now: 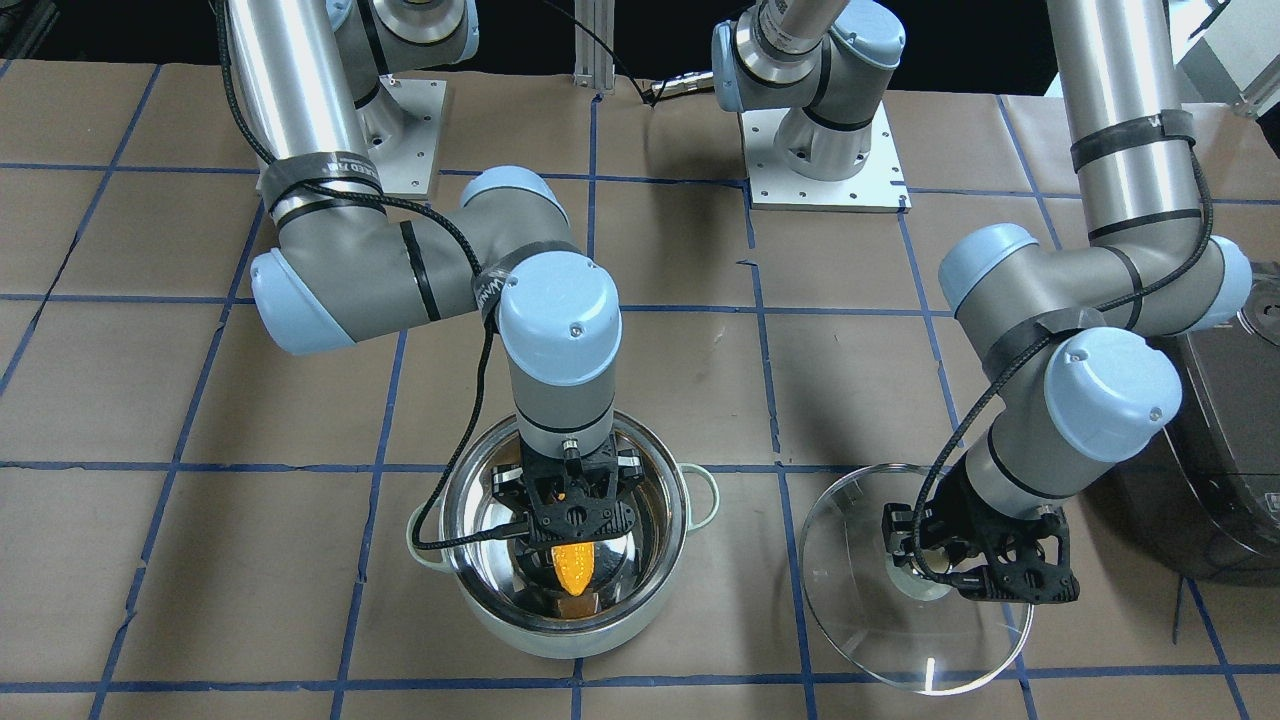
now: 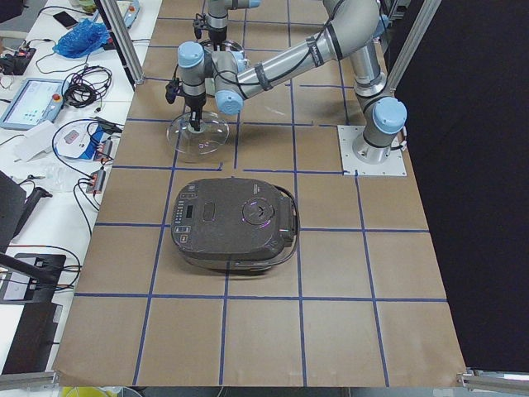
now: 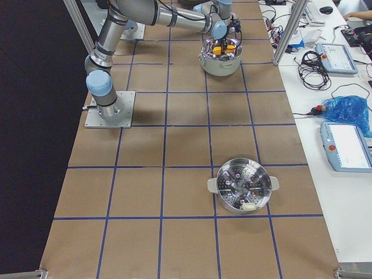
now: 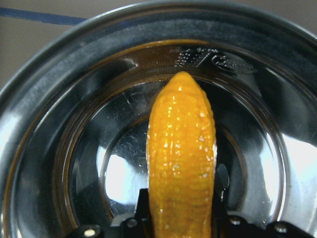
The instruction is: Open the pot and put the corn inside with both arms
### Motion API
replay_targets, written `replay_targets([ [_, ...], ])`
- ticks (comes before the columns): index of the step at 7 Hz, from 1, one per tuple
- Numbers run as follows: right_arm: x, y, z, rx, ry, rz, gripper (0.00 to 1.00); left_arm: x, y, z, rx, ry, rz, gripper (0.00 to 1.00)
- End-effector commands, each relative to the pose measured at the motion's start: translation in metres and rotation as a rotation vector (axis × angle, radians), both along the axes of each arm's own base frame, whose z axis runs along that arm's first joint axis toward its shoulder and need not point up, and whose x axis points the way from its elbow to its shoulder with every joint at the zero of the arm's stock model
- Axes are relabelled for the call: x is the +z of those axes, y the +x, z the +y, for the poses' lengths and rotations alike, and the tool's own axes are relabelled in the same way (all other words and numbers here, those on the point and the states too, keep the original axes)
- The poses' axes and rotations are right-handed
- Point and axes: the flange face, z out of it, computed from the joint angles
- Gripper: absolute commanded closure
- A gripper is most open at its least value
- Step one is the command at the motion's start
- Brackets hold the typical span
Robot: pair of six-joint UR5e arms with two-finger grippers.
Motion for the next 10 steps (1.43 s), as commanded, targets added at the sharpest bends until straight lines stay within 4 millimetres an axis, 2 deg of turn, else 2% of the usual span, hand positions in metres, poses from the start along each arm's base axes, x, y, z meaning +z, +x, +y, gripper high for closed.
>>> replay_targets([
  [1, -0.027, 0.001, -0.003, 0.0, 0.012, 0.012, 0.91, -0.027, 0.002, -0.002, 0.014, 0.016, 0.008, 0.9],
  [2, -0.033, 0.001, -0.003, -0.002, 0.021, 0.013, 0.82, -0.028, 0.002, -0.003, 0.009, 0.016, 0.009, 0.61],
  [3, -0.036, -0.001, -0.002, 0.007, 0.032, 0.018, 0.03, -0.028, 0.002, -0.003, 0.006, 0.015, 0.007, 0.48],
  [4, -0.02, -0.011, -0.008, 0.001, 0.023, 0.009, 0.0, -0.022, 0.002, -0.003, 0.002, 0.005, 0.007, 0.0],
  [5, 0.012, -0.015, -0.003, -0.006, -0.005, -0.006, 0.0, -0.004, 0.003, -0.004, 0.001, -0.022, -0.006, 0.0],
  [6, 0.058, -0.034, 0.002, -0.023, -0.009, -0.004, 0.0, 0.012, 0.004, -0.006, 0.012, -0.038, -0.012, 0.0],
  [7, 0.112, -0.067, 0.023, -0.059, 0.03, -0.001, 0.0, 0.037, -0.003, 0.0, 0.013, -0.06, -0.009, 0.0],
  [9, 0.209, -0.11, 0.079, -0.085, 0.042, -0.035, 0.01, 0.126, -0.019, 0.051, 0.087, -0.008, 0.004, 0.0],
  [10, 0.23, -0.148, 0.098, -0.131, 0.092, -0.048, 0.08, 0.169, -0.039, 0.085, 0.073, 0.015, 0.006, 0.0],
])
